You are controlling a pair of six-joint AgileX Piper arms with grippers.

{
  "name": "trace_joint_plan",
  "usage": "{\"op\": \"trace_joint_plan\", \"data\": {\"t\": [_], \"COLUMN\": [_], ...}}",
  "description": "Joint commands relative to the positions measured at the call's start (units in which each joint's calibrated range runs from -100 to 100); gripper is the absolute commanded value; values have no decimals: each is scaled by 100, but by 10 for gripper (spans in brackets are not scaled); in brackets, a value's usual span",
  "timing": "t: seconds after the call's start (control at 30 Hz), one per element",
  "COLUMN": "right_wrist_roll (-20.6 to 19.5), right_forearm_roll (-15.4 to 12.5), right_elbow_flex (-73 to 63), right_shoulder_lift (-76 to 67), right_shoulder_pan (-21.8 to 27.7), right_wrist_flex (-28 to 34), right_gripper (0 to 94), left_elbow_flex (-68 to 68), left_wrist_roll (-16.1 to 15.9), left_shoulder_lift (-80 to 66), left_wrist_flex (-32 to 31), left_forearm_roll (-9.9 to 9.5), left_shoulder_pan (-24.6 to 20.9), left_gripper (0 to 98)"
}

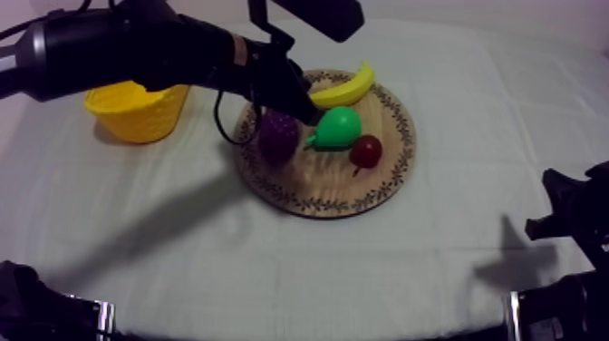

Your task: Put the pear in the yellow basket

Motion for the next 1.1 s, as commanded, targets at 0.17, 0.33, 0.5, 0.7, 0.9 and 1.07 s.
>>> {"op": "trace_joint_plan", "data": {"t": [0.17, 0.33, 0.5, 0.7, 0.9, 1.07], "right_wrist_roll": [0, -2, -2, -2, -1, 0], "right_forearm_roll": [-2, -2, -2, -2, -2, -2], "right_elbow_flex": [4, 4, 4, 4, 4, 4], "right_shoulder_lift": [1, 1, 1, 1, 1, 1], "right_shoulder_pan": [-1, -1, -1, -1, -1, -1], "right_wrist_flex": [6, 6, 6, 6, 6, 6], "right_gripper": [3, 3, 3, 3, 3, 3], "left_elbow_flex": [119, 196, 64, -645, -1932, -3206], "left_wrist_roll": [102, 117, 113, -3, -82, -110], "left_shoulder_lift": [-7, -60, 48, 640, 1652, 2609], "left_wrist_flex": [-174, -300, -154, 520, 1701, 2834], "left_forearm_roll": [-26, -13, -6, 94, 190, 210], "left_shoulder_pan": [-14, -17, -23, -51, -77, -48], "left_gripper": [788, 932, 951, 949, 942, 933]}}
